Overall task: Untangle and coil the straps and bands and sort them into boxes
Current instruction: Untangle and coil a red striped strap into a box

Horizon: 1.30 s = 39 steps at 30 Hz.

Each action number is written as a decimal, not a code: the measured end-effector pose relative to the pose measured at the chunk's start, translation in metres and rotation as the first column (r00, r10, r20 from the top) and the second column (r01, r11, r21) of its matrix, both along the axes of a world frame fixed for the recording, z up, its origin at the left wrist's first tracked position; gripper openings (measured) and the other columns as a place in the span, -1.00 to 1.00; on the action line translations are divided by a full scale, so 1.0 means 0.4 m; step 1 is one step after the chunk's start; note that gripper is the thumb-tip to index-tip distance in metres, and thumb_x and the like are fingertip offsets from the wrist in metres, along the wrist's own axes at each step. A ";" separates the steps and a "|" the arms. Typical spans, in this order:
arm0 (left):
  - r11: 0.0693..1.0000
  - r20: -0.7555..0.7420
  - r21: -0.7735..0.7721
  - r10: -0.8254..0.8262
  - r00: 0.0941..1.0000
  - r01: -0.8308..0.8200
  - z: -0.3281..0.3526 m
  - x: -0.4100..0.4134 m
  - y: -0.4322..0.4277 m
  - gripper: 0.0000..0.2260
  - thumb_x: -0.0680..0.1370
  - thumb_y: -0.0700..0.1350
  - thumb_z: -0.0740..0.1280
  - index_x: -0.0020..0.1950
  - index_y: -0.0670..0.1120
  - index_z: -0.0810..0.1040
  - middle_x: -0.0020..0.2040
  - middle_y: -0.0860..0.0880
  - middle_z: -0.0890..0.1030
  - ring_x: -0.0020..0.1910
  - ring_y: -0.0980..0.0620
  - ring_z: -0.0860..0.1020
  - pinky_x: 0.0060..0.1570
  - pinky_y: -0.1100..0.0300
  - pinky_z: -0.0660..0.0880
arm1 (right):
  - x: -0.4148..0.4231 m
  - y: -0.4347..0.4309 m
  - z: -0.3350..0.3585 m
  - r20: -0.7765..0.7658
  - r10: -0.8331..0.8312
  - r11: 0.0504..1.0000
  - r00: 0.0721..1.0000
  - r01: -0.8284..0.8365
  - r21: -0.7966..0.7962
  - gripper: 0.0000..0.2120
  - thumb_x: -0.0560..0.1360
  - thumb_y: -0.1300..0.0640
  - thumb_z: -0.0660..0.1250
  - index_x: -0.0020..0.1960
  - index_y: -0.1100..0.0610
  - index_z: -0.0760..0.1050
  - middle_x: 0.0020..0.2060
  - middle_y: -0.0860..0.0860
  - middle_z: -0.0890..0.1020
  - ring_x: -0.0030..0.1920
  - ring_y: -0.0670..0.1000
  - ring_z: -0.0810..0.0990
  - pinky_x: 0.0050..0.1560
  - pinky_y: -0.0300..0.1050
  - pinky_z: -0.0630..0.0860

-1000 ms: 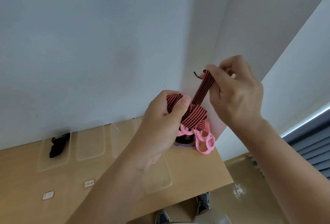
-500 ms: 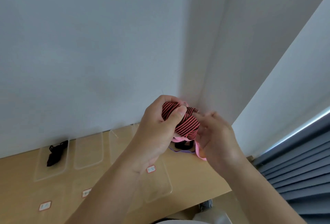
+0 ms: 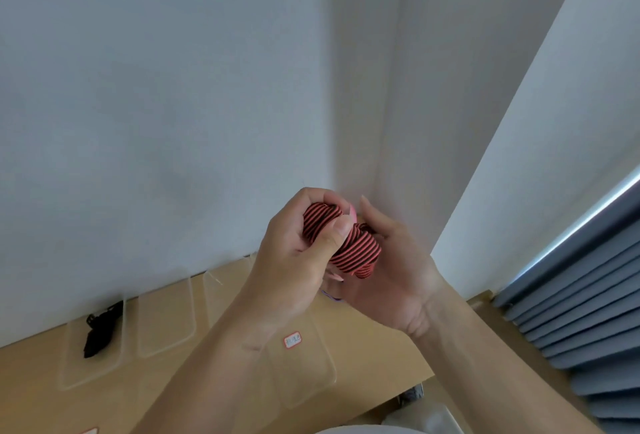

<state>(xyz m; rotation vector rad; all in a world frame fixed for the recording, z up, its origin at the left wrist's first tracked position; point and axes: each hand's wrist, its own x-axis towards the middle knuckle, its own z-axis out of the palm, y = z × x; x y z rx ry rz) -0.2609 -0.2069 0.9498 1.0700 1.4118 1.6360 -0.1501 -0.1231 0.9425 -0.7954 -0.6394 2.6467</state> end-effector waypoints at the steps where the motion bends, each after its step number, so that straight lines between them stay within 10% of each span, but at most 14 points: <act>1: 1.000 0.006 -0.002 -0.008 1.000 0.008 -0.008 0.000 0.001 -0.88 0.52 0.00 0.42 0.02 0.03 0.60 0.00 0.00 0.65 0.04 -0.28 0.64 -0.04 -0.36 0.60 | -0.004 0.007 -0.002 -0.027 -0.050 0.998 0.998 0.049 -0.043 -0.57 0.63 -0.12 0.21 0.28 0.19 0.50 0.18 0.15 0.64 0.13 0.19 0.66 -0.08 0.07 0.62; 4: 0.998 0.062 -0.062 0.002 0.998 0.002 -0.038 -0.002 -0.005 -0.75 0.43 0.08 0.43 0.03 -0.01 0.60 -0.03 0.05 0.62 -0.06 -0.03 0.61 -0.13 -0.11 0.61 | -0.023 0.034 -0.014 -0.089 -0.257 0.962 0.962 0.245 -0.123 -0.72 0.65 -0.02 0.17 0.06 0.18 0.50 -0.03 0.07 0.63 0.06 0.13 0.67 -0.04 0.08 0.57; 8: 0.990 0.244 -0.137 0.052 0.968 -0.019 -0.061 -0.004 -0.013 -0.77 0.48 -0.05 0.54 0.05 -0.09 0.60 -0.09 0.00 0.66 0.00 -0.16 0.65 -0.08 -0.31 0.64 | -0.036 0.048 -0.005 -0.160 -0.448 0.894 0.880 0.433 -0.117 -0.58 0.69 -0.13 0.11 -0.25 0.10 0.33 -0.43 -0.05 0.24 -0.47 -0.05 0.26 -0.24 -0.13 0.45; 20: 0.981 0.651 -0.189 0.152 0.744 -0.035 -0.057 0.054 0.030 -0.82 0.62 -0.02 0.33 0.12 -0.09 0.58 -0.15 -0.03 0.66 -0.23 0.07 0.62 -0.31 0.19 0.55 | -0.093 0.000 0.020 -0.146 -0.600 0.751 0.786 0.617 0.235 -0.49 0.67 -0.22 0.06 -0.33 0.08 0.16 -0.49 -0.03 0.14 -0.51 -0.03 0.06 -0.36 -0.06 0.05; 31: 0.930 0.031 -0.251 0.283 0.959 -0.267 -0.075 -0.021 0.081 -0.83 0.60 -0.04 0.35 -0.19 0.00 0.56 -0.22 -0.14 0.69 -0.34 -0.09 0.58 -0.41 0.16 0.42 | -0.005 0.058 0.069 -0.373 -0.476 0.485 0.796 0.592 0.644 -0.44 0.63 -0.26 -0.03 -0.37 0.11 0.08 -0.54 -0.09 0.15 -0.51 -0.08 0.06 -0.42 -0.23 0.04; 35: 0.910 -0.308 -0.175 0.313 0.898 -0.377 -0.086 -0.030 0.097 -0.91 0.57 -0.03 0.37 -0.02 0.02 0.48 -0.21 0.04 0.66 -0.31 0.12 0.60 -0.19 0.19 0.54 | -0.017 0.038 0.052 -0.275 -0.422 0.418 0.864 0.455 0.786 -0.44 0.56 -0.28 0.06 -0.43 0.10 0.22 -0.57 -0.09 0.22 -0.56 -0.06 0.14 -0.45 -0.26 0.15; 39: 0.930 -0.702 -0.050 0.227 0.675 -0.364 -0.069 -0.006 0.068 -0.86 0.62 -0.09 0.32 0.14 0.03 0.42 -0.20 0.17 0.55 -0.28 0.13 0.52 -0.32 0.26 0.40 | -0.023 0.062 0.049 0.161 -0.421 0.426 0.893 0.038 0.904 -0.57 0.69 -0.08 0.14 -0.20 0.09 0.59 -0.58 -0.15 0.36 -0.55 -0.15 0.32 -0.38 -0.19 0.27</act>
